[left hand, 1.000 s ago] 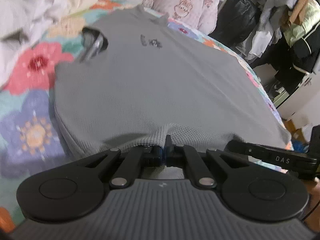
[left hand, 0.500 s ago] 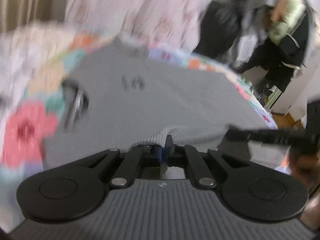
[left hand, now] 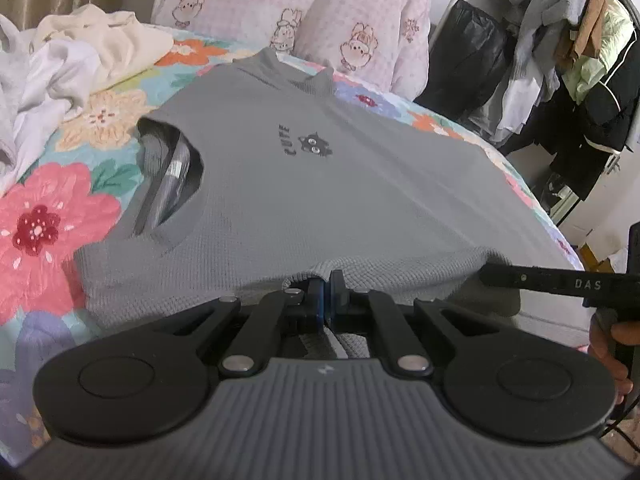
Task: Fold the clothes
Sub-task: 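Lift the hem with both grippers and fold it toward the collar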
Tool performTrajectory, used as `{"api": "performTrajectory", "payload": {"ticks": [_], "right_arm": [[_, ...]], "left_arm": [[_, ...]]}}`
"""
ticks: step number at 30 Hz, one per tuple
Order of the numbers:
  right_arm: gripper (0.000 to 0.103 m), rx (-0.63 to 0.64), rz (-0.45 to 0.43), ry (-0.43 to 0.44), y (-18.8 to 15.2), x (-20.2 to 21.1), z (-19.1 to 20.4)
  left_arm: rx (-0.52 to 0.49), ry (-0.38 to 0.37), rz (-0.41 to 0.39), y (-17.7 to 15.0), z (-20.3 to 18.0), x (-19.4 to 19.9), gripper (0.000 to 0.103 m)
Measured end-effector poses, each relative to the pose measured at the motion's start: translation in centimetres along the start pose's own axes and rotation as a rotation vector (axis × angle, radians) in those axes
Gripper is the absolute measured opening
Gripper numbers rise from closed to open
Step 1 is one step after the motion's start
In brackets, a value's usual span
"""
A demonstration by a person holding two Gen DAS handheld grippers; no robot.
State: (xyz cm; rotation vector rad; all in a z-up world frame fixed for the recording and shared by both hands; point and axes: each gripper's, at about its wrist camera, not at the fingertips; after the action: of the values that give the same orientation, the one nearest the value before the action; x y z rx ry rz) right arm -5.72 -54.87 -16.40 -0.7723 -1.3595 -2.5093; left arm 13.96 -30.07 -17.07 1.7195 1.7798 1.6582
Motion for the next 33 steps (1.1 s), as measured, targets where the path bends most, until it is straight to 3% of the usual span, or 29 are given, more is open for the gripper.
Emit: {"api": "performTrajectory", "payload": {"ticks": [2, 4, 8, 13, 16, 19, 25, 29, 33], "right_arm": [[0.006, 0.015, 0.004, 0.016, -0.2, -0.1, 0.1], [0.006, 0.031, 0.003, 0.026, -0.3, 0.0, 0.4], [0.006, 0.049, -0.005, 0.064, -0.4, 0.6, 1.1], [0.006, 0.092, -0.005, 0.076, -1.0, 0.8, 1.7], [0.006, 0.078, 0.019, 0.046, -0.9, 0.0, 1.1], [0.006, 0.075, 0.037, 0.017, -0.4, -0.3, 0.9], [0.006, 0.272, 0.016, -0.013, 5.8, 0.5, 3.4], [0.006, 0.332, -0.013, -0.018, 11.5, -1.2, 4.4], [0.006, 0.291, -0.031, -0.002, 16.6, -4.4, 3.4]], "left_arm": [[0.016, 0.001, -0.009, 0.0, 0.1, 0.0, 0.002], [0.015, 0.065, -0.066, 0.2, -0.5, 0.8, 0.002], [-0.062, 0.067, -0.141, -0.2, -2.6, 2.4, 0.002], [-0.076, 0.085, -0.13, -0.6, -2.3, 1.5, 0.001], [-0.117, 0.135, -0.114, -0.3, -2.4, 0.6, 0.002], [-0.083, 0.105, -0.119, 1.0, -2.4, 1.0, 0.002], [-0.109, 0.056, -0.169, 5.8, -2.8, 1.7, 0.002], [-0.177, 0.067, -0.178, 10.9, -2.9, -0.5, 0.002], [-0.228, 0.106, -0.167, 16.3, -2.0, -4.2, 0.002]]}}
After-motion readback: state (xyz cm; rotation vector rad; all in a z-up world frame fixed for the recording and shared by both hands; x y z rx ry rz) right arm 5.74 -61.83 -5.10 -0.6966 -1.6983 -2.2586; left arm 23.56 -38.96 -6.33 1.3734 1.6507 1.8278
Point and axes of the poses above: each gripper's, at about its wrist camera, not at the fingertips, and x roughly against the way its jaws point, z to its left, y to its top, and after that the axes turned 6 degrees about -z, right-handed
